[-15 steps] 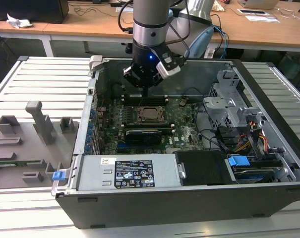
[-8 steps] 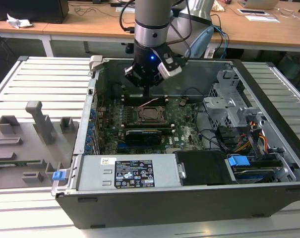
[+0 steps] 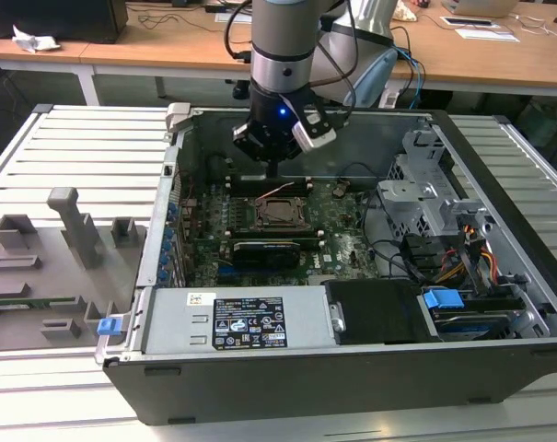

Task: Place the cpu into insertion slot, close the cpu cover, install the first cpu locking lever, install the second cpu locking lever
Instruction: 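Install the first cpu locking lever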

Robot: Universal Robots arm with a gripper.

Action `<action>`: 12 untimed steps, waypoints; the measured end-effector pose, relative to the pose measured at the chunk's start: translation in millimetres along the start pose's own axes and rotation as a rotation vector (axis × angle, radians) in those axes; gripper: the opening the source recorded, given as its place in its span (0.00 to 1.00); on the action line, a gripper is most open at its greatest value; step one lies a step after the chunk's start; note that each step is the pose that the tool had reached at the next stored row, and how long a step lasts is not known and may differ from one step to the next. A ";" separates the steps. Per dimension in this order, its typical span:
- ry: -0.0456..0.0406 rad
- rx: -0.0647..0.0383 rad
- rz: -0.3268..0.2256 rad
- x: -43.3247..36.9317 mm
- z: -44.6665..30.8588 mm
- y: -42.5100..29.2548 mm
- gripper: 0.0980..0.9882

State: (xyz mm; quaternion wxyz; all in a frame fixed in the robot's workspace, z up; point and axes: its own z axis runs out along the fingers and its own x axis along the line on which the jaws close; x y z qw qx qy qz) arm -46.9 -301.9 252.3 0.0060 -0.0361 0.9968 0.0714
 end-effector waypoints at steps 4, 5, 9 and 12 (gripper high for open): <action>-0.0002 0.000 0.001 0.0 2.0 -0.3 0.01; -0.0002 0.000 0.001 0.0 2.2 -0.3 0.01; -0.0004 0.000 0.001 0.0 3.9 -0.5 0.01; -0.0002 0.000 0.001 -1.1 8.5 -1.3 0.01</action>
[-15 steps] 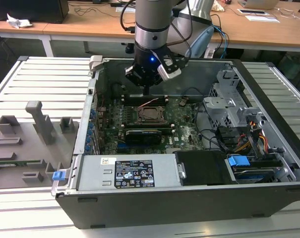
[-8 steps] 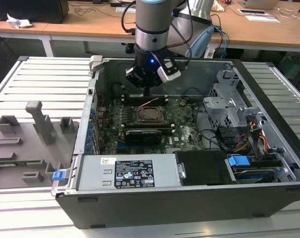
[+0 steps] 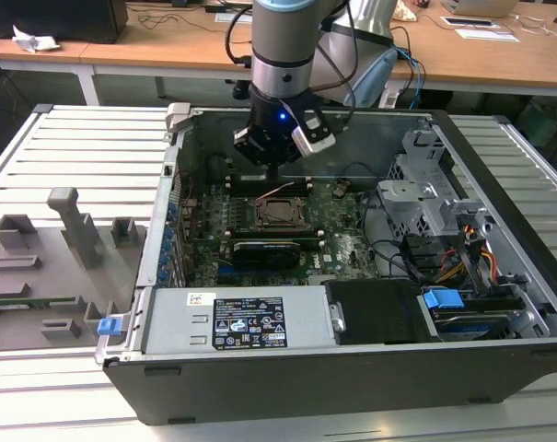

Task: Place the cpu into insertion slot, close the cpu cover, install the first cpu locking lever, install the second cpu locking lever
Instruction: 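Install the first cpu locking lever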

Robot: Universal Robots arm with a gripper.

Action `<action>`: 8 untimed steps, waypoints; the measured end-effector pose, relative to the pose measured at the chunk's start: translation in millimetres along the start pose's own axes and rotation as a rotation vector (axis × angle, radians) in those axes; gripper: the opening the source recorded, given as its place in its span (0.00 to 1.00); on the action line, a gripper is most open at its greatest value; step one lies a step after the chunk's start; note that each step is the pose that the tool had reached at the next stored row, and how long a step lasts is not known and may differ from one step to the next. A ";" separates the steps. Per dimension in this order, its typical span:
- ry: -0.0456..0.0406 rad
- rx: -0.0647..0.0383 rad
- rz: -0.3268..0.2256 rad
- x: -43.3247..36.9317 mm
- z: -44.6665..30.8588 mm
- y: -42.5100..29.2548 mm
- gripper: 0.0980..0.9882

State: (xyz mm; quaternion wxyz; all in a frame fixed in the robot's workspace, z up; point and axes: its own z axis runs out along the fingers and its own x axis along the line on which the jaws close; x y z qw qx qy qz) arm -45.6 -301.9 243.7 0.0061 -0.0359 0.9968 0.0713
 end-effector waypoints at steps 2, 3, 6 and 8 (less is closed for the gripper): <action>-0.0001 0.000 0.000 -1.6 3.3 -0.6 0.01; -0.0001 0.000 0.000 -2.9 4.5 -0.7 0.01; 0.0001 0.000 0.000 -7.5 7.3 -0.7 0.01; -0.0001 0.000 0.001 -9.3 8.8 0.5 0.01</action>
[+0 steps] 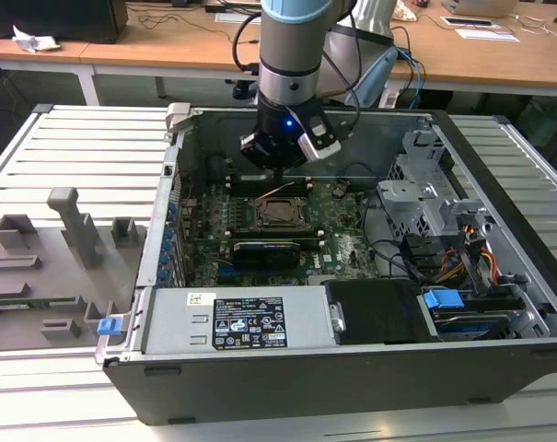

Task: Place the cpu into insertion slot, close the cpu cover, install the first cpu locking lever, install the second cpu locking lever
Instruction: 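Install the first cpu locking lever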

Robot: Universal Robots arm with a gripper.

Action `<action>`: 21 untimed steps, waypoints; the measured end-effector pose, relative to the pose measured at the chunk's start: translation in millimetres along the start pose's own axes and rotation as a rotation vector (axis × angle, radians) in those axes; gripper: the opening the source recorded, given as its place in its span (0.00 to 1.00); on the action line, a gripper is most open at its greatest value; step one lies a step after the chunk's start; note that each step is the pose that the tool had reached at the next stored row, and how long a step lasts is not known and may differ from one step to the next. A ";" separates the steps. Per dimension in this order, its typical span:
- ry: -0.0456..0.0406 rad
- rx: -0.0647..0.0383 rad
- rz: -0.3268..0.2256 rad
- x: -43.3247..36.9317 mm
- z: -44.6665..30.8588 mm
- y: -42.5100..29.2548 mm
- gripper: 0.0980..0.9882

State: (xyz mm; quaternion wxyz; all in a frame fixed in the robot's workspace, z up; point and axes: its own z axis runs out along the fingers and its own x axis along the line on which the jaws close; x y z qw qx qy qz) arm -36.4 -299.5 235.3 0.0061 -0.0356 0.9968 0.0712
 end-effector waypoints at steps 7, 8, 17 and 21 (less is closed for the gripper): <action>-0.0006 0.000 0.004 -2.5 4.4 1.6 0.01; -0.0011 0.000 0.007 -2.6 4.7 1.6 0.01; -0.0033 0.000 0.023 -4.9 8.0 4.3 0.01; -0.0033 0.000 0.023 -8.0 10.8 5.4 0.01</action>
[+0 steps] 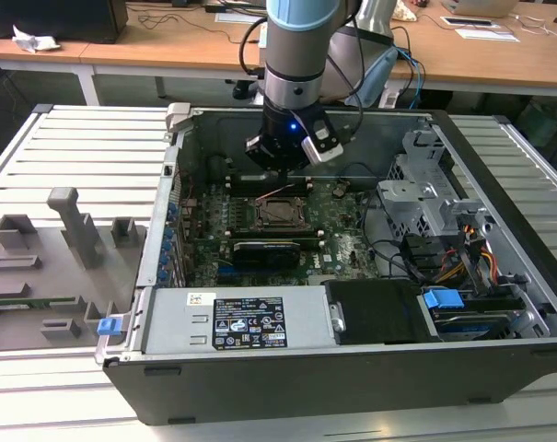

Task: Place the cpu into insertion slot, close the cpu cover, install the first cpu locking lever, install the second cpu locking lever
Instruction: 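Install the first cpu locking lever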

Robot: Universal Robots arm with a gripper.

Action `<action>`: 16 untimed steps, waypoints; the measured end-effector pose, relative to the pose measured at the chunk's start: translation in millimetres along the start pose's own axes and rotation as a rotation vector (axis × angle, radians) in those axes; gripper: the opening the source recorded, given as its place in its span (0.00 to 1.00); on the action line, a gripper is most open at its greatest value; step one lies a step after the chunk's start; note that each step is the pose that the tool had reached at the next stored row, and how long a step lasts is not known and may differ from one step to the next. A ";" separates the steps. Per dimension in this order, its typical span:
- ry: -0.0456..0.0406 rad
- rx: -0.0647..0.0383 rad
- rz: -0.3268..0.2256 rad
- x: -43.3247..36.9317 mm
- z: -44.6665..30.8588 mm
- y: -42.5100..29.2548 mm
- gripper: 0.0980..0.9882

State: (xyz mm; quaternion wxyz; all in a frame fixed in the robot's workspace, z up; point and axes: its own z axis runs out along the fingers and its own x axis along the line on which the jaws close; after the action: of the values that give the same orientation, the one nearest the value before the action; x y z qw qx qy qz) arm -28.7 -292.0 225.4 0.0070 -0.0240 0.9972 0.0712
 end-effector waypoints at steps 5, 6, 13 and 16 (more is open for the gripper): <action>0.0000 0.000 0.000 0.0 2.2 -0.9 0.01; 0.0000 0.000 0.000 0.0 2.6 -1.1 0.01; -0.0001 0.000 0.000 0.0 3.8 -1.4 0.01; 0.0000 0.000 0.000 0.0 4.8 -1.6 0.01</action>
State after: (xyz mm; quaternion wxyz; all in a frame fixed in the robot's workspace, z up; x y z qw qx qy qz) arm -28.6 -292.9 220.5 0.0070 -0.0240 0.9972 0.0712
